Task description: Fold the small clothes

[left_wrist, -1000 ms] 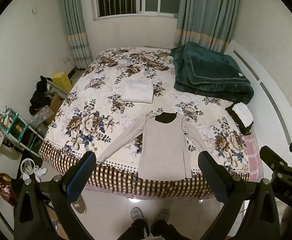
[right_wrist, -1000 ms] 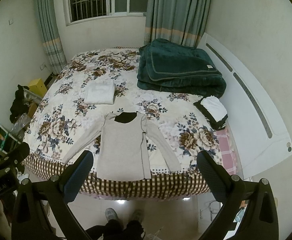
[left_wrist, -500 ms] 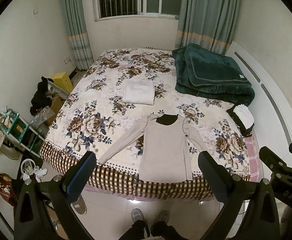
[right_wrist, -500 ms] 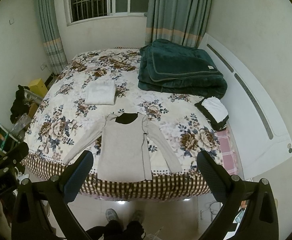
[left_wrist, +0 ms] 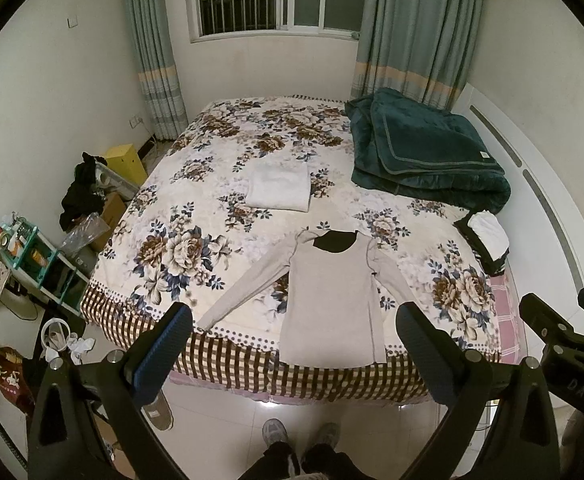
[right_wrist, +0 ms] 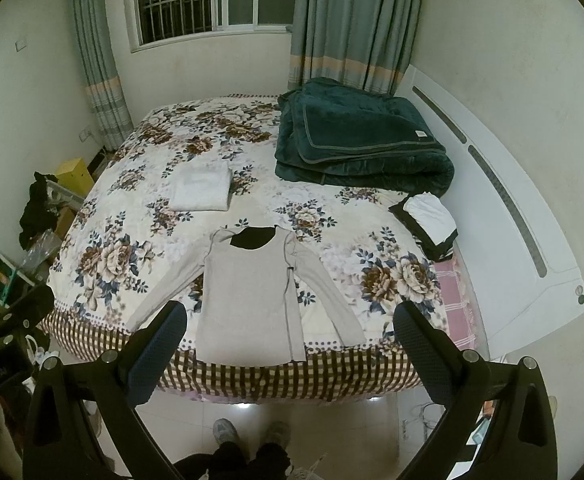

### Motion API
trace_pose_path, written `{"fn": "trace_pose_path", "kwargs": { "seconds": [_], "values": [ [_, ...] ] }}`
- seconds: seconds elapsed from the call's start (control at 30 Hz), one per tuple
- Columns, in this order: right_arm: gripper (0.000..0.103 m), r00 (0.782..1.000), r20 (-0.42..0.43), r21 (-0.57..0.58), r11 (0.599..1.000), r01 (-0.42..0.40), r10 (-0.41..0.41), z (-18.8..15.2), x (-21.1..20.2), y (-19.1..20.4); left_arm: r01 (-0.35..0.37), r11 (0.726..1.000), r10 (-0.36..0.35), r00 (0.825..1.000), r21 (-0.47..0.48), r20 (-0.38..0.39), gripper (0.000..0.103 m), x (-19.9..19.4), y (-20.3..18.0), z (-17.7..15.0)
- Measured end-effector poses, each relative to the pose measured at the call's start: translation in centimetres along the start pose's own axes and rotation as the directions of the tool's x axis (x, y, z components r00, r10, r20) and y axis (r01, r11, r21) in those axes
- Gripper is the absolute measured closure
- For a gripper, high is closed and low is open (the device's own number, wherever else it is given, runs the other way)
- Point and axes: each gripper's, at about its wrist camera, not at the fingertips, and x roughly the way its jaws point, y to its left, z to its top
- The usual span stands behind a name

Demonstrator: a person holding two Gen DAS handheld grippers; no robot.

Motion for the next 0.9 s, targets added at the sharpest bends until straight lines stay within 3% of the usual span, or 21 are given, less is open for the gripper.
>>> {"fn": "trace_pose_path", "kwargs": {
  "seconds": [0.1, 0.23, 0.43, 0.53, 0.67, 0.77, 0.9],
  "values": [
    [0.000, 1.000, -0.006, 0.007, 1.000, 0.000, 0.000, 0.6, -0.5, 0.8, 0.001, 1.000, -0.001, 1.000, 0.001, 0.000, 0.000, 0.0, -0.1, 0.1],
    [0.000, 1.000, -0.026, 0.045, 0.999, -0.008, 0.009, 2.1, 2.7, 1.5, -0.018, 1.000, 0.018, 1.000, 0.004, 0.015, 0.000, 1.2, 0.2, 0.4],
    [0.000, 0.995, -0.100, 0.190, 0.981, 0.029, -0.010, 1.1, 10.7, -1.9, -0.090, 0.995, 0.088, 0.995, 0.047, 0.044, 0.000, 9.3, 1.0, 1.0],
    [0.000, 0.987, -0.155, 0.269, 0.960, 0.084, -0.043, -0.2, 16.8, -5.4, -0.105, 0.992, 0.103, 0.994, 0.064, 0.035, 0.000, 14.2, 1.2, 0.7],
    [0.000, 0.960, -0.273, 0.382, 0.908, 0.170, -0.064, -3.6, 26.9, -12.5, -0.117, 0.990, 0.119, 0.993, 0.075, -0.018, 0.000, 22.3, 0.2, -0.1],
    [0.000, 0.939, -0.342, 0.484, 0.850, 0.207, -0.034, -7.0, 35.1, -18.4, -0.147, 0.986, 0.153, 0.985, 0.078, -0.075, 0.000, 28.6, -0.7, -0.9],
    [0.002, 0.908, -0.415, 0.598, 0.768, 0.229, 0.052, -12.6, 45.6, -25.1, -0.210, 0.975, 0.218, 0.963, 0.070, -0.156, 0.000, 36.4, -1.6, -2.8]
  ]
}}
